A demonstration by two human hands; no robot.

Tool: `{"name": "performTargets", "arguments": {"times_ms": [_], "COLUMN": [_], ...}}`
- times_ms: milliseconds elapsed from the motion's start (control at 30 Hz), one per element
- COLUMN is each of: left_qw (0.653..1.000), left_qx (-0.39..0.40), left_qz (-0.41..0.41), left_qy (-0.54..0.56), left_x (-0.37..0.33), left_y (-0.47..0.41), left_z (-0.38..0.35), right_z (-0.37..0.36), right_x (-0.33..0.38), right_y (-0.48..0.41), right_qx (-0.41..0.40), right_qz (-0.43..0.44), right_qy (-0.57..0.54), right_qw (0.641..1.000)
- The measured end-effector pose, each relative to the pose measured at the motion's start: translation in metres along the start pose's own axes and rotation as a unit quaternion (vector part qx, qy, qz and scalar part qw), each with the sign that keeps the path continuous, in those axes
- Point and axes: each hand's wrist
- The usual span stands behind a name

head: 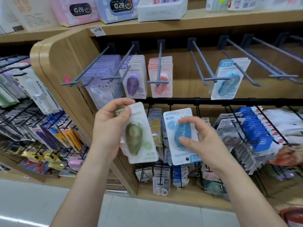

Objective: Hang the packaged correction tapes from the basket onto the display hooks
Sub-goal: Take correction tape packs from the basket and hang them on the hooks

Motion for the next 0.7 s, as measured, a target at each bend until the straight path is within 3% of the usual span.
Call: {"name": "performTargets", "arguments": {"times_ms": [267,400,600,700], "left_qw": [0.992,0.98,0.961,0.949], "left_qx": [0.041,0.131,0.183,0.207], "left_qz": [0.016,0.016,-0.087,-0.127], "left_qy": [-0.121,-0.152,-0.188,-0.201], "left_x": [0.014,0.021,0.015,0.011], "left_y": [0.017,0.023,0.028,0.033], "left_z": [-0.053,-0.083,-0.124,-0.149], "right_z": [0.039,0.058,0.096,0.116], "right_x": [0.01,0.007,0.004,0.002], "right_y": [0.006,0.009,0.014,0.014], "right_qx": [-0.028,-0.045,-0.003,-0.019], "right_qz": [0.009,0.015,0.021,0.018], "right_qy": [0.026,0.051,0.09,0.082], "right_qw": [0.999,0.998,0.996,0.996]}}
Point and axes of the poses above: each hand's wrist, its own y-axis away from the middle knuckle, its own z-axis out of the back of the hand, x = y × z, and after that the axes turned 4 degrees about -x, right-handed
